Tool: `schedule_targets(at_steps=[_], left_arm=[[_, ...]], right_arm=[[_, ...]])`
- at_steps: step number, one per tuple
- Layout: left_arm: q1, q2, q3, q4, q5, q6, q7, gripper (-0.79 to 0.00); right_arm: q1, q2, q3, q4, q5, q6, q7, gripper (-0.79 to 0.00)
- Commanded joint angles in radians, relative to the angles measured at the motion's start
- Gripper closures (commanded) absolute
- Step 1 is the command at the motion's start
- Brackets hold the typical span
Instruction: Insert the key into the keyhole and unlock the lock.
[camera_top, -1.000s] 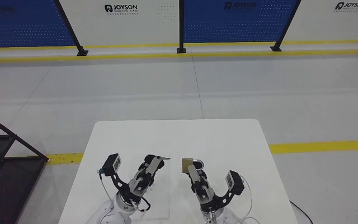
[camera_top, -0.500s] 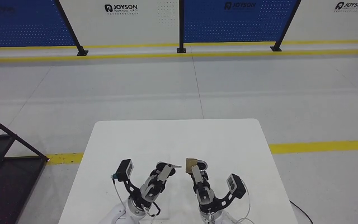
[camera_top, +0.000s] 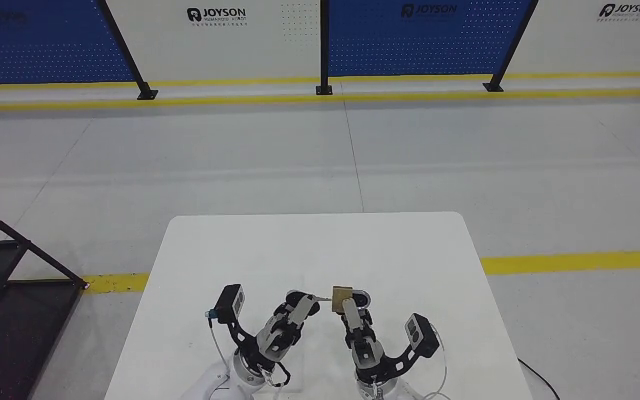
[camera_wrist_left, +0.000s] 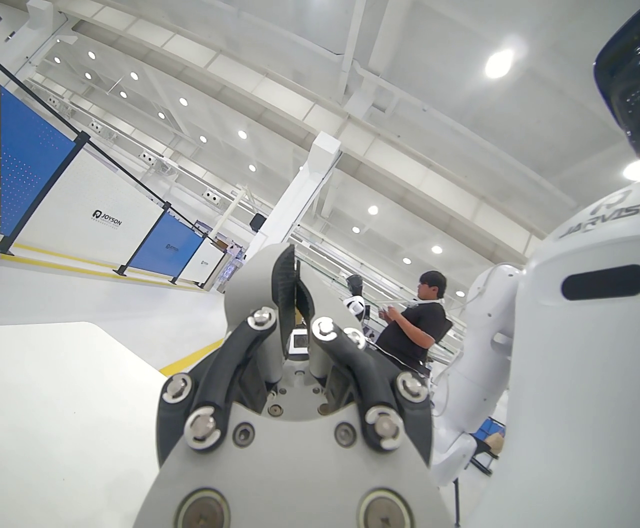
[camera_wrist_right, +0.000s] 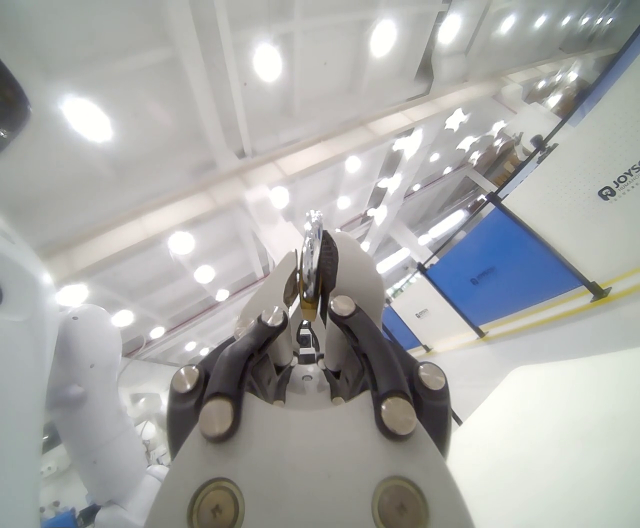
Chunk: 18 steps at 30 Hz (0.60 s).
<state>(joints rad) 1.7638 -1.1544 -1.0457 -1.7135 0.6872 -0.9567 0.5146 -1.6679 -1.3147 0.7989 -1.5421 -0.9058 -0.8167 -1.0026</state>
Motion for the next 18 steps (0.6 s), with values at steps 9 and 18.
schedule_targets(at_steps=[9, 18], left_arm=[[-0.010, -0.009, 0.003, 0.005, -0.003, 0.011, -0.012, 0.000], [-0.002, -0.011, -0.016, 0.003, 0.000, -0.007, -0.016, 0.000]], right_arm=[[-0.005, -0.006, 0.008, -0.001, -0.003, -0.006, 0.005, 0.000], [-0.010, -0.008, 0.028, -0.005, -0.004, 0.003, 0.025, 0.000]])
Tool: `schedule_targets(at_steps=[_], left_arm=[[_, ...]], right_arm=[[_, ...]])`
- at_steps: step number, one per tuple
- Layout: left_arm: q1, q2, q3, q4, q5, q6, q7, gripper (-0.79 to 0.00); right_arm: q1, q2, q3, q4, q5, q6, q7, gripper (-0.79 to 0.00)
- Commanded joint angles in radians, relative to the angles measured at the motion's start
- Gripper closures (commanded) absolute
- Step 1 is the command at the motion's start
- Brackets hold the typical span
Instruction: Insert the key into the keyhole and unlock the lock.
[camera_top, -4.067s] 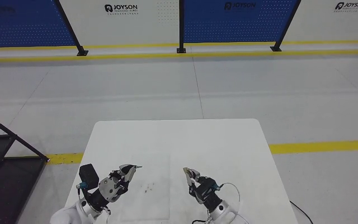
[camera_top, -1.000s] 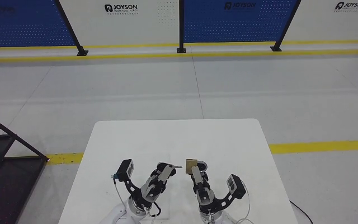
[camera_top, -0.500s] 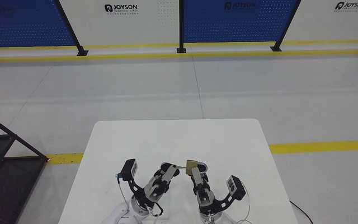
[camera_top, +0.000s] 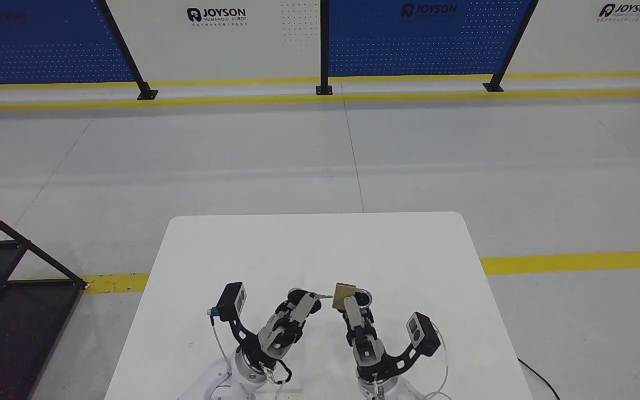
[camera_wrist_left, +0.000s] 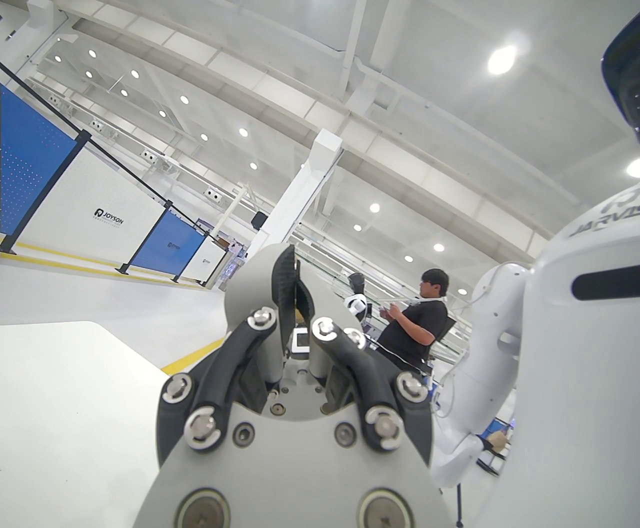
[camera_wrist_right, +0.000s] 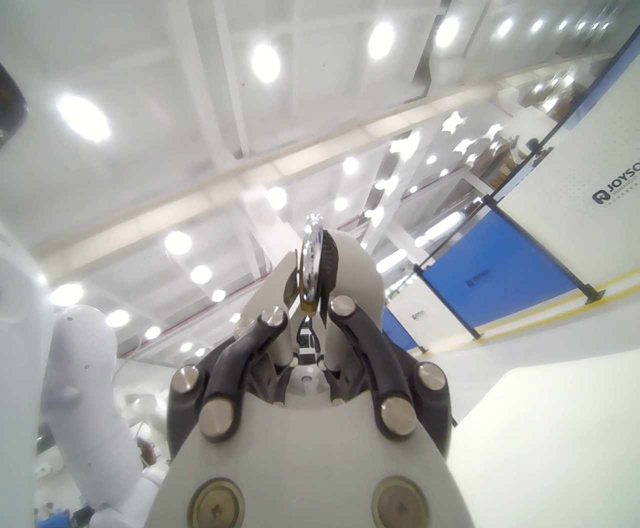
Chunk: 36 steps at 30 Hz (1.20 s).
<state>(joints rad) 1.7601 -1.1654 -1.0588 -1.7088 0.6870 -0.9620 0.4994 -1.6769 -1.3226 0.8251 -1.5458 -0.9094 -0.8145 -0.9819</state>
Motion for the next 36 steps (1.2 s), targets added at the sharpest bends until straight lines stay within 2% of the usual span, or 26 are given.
schedule_targets(at_steps=[1, 13, 36], left_arm=[[0.003, 0.000, -0.006, -0.002, 0.001, -0.002, -0.004, 0.000], [0.018, -0.001, -0.036, -0.002, 0.014, -0.011, -0.016, 0.000], [0.001, -0.016, -0.022, -0.006, 0.019, 0.019, -0.048, 0.000]], right_arm=[[-0.003, 0.000, 0.004, -0.004, -0.001, 0.001, 0.007, 0.000], [-0.013, 0.000, 0.015, -0.017, -0.007, 0.026, 0.021, 0.000], [-0.013, 0.000, 0.015, -0.017, -0.007, 0.026, 0.021, 0.000]])
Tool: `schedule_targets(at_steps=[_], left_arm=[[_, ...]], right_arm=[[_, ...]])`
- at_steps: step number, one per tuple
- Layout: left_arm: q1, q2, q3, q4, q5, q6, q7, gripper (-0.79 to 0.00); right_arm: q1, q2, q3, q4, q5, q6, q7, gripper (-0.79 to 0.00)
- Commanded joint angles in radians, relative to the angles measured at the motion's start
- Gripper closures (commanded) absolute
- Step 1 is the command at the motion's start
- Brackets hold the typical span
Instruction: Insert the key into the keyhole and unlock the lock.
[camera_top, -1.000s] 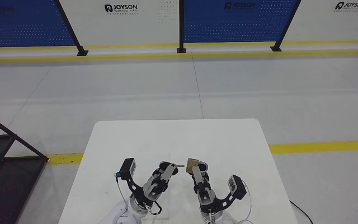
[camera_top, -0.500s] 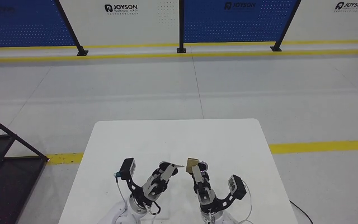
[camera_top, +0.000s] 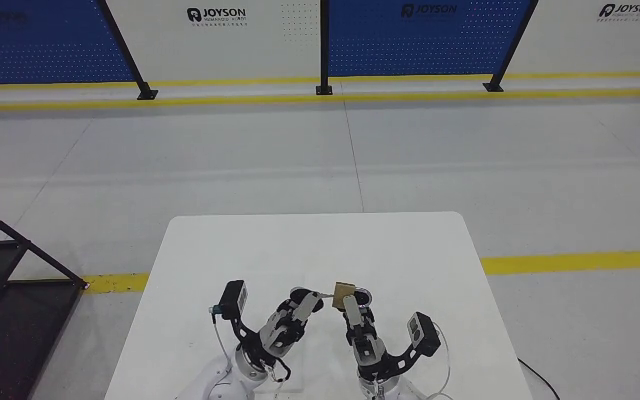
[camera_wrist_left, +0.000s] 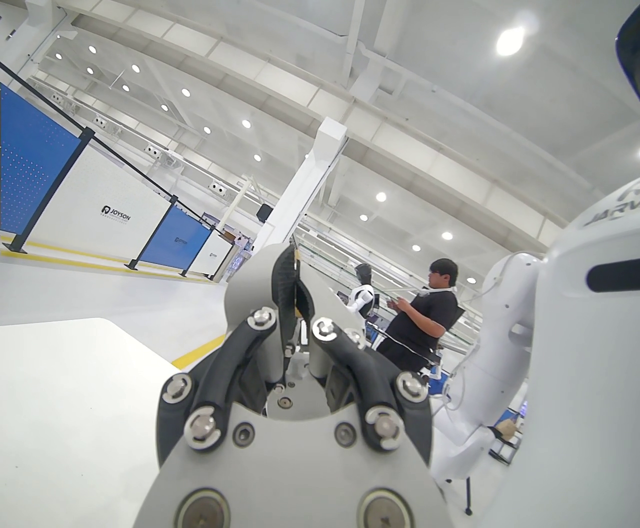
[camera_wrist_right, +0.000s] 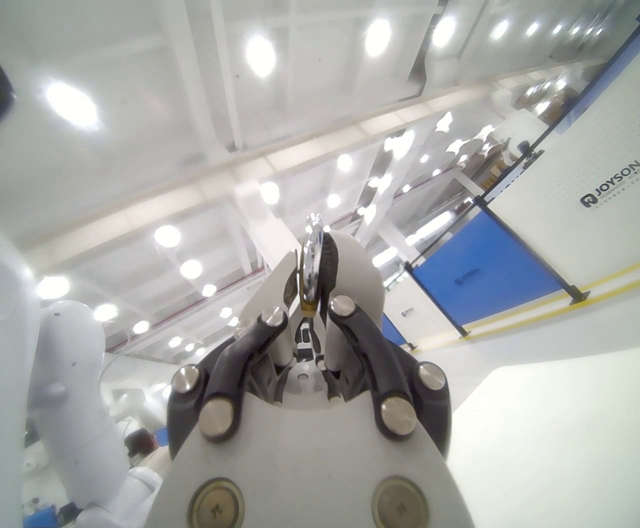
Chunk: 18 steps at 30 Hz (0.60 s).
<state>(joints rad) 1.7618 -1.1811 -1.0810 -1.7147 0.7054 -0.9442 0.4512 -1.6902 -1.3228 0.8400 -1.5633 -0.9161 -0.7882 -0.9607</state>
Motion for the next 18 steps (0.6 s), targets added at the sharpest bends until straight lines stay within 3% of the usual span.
schedule_targets(at_steps=[1, 18], left_arm=[[-0.001, -0.001, 0.000, 0.001, 0.002, 0.002, -0.002, 0.000], [0.001, -0.007, -0.005, -0.004, 0.009, 0.012, -0.018, 0.000]], right_arm=[[0.000, 0.000, 0.000, 0.000, 0.000, 0.000, 0.000, 0.000], [-0.017, 0.002, 0.019, -0.034, 0.029, 0.021, 0.092, 0.000]])
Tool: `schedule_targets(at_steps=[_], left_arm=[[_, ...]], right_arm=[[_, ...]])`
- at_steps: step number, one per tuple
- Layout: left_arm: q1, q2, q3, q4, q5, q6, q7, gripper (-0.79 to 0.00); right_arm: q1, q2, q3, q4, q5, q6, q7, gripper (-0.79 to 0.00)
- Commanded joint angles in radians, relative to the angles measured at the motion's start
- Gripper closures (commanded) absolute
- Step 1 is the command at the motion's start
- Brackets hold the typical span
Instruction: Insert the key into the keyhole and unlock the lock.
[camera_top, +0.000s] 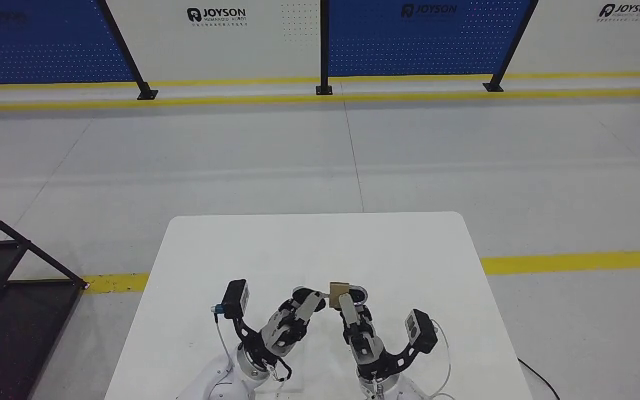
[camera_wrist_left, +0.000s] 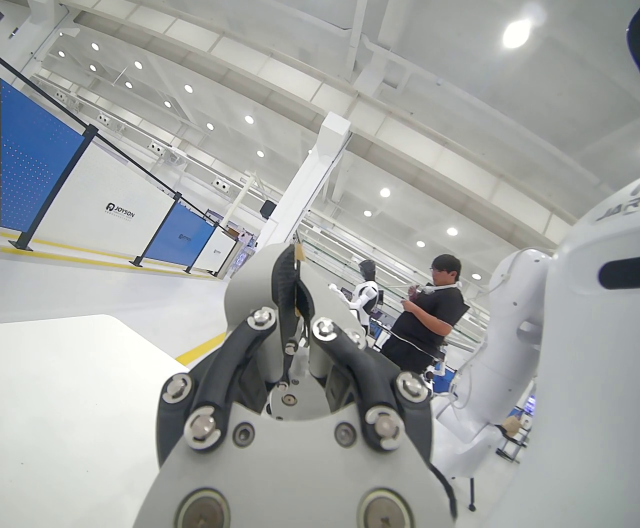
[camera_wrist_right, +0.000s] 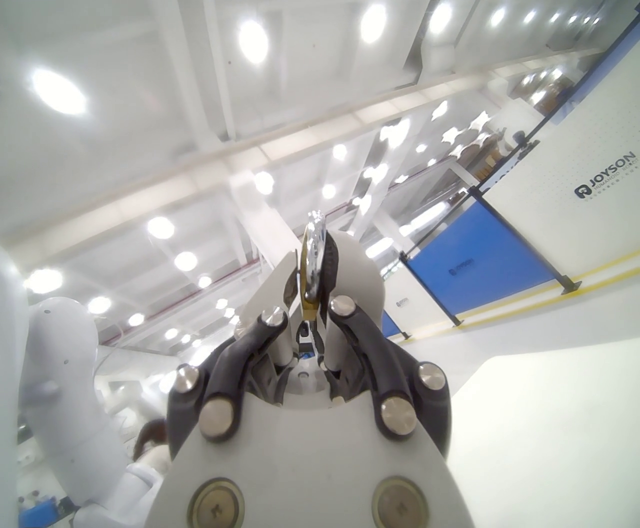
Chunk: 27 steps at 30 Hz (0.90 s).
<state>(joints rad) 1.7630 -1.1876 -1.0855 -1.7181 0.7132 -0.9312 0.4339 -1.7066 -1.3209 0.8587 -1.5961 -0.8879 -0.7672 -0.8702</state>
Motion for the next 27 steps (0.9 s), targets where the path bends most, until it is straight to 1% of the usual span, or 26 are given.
schedule_targets(at_steps=[1, 7, 8, 9, 10, 11, 12, 13, 15, 18, 20, 22, 23, 24, 25, 27], left_arm=[[0.000, 0.000, -0.001, 0.000, 0.002, -0.001, -0.002, 0.000], [0.001, -0.002, 0.001, -0.001, 0.007, -0.001, -0.009, 0.000], [0.001, -0.003, 0.002, 0.002, 0.007, 0.002, -0.011, -0.157], [0.000, -0.003, 0.001, 0.002, 0.009, 0.005, -0.013, -0.339], [0.000, -0.003, 0.002, 0.002, 0.011, 0.007, -0.015, -0.591], [0.000, -0.003, 0.002, 0.002, 0.011, 0.007, -0.016, -0.640], [0.000, -0.004, 0.001, 0.002, 0.012, 0.008, -0.016, -0.662], [0.000, -0.004, 0.000, 0.001, 0.012, 0.008, -0.014, -0.702], [0.003, -0.004, -0.005, 0.002, 0.011, 0.005, -0.011, -0.711], [0.009, -0.002, -0.018, -0.001, 0.012, -0.007, -0.008, -0.683], [0.015, 0.001, -0.036, -0.002, 0.020, -0.024, -0.010, -0.606], [0.022, 0.007, -0.057, -0.001, 0.026, -0.054, -0.023, -0.566], [0.026, 0.010, -0.069, -0.001, 0.027, -0.078, -0.036, -0.533], [0.030, 0.015, -0.079, -0.004, 0.023, -0.081, -0.049, -0.523], [0.034, 0.020, -0.087, -0.011, 0.021, -0.081, -0.070, -0.474], [0.041, 0.036, -0.095, -0.031, -0.002, -0.081, -0.117, -0.480]], right_arm=[[-0.001, 0.000, 0.002, -0.001, 0.001, 0.000, 0.005, 0.000], [-0.004, -0.001, 0.006, -0.004, 0.001, 0.000, 0.018, 0.000], [-0.004, -0.001, 0.007, -0.004, 0.001, -0.001, 0.017, 0.000], [-0.005, -0.001, 0.008, -0.004, 0.002, -0.003, 0.017, 0.000], [-0.005, -0.001, 0.009, -0.004, 0.002, -0.004, 0.017, 0.000], [-0.006, -0.002, 0.010, -0.004, 0.002, -0.005, 0.016, 0.000], [-0.007, -0.002, 0.011, -0.005, 0.002, -0.006, 0.016, 0.000], [-0.008, -0.002, 0.013, -0.007, 0.002, -0.008, 0.015, 0.000], [-0.011, -0.001, 0.017, -0.008, 0.001, -0.011, 0.013, 0.000], [-0.016, 0.001, 0.028, -0.012, 0.002, -0.020, 0.015, 0.000], [-0.019, 0.004, 0.039, -0.017, -0.008, -0.030, 0.023, 0.000], [-0.025, 0.009, 0.056, -0.022, -0.025, -0.045, 0.039, 0.000], [-0.028, 0.013, 0.066, -0.027, -0.036, -0.055, 0.048, 0.000], [-0.032, 0.016, 0.076, -0.030, -0.045, -0.063, 0.057, 0.000], [-0.039, 0.019, 0.087, -0.035, -0.046, -0.068, 0.062, 0.000], [-0.050, 0.026, 0.108, -0.046, -0.052, -0.084, 0.082, 0.000]])
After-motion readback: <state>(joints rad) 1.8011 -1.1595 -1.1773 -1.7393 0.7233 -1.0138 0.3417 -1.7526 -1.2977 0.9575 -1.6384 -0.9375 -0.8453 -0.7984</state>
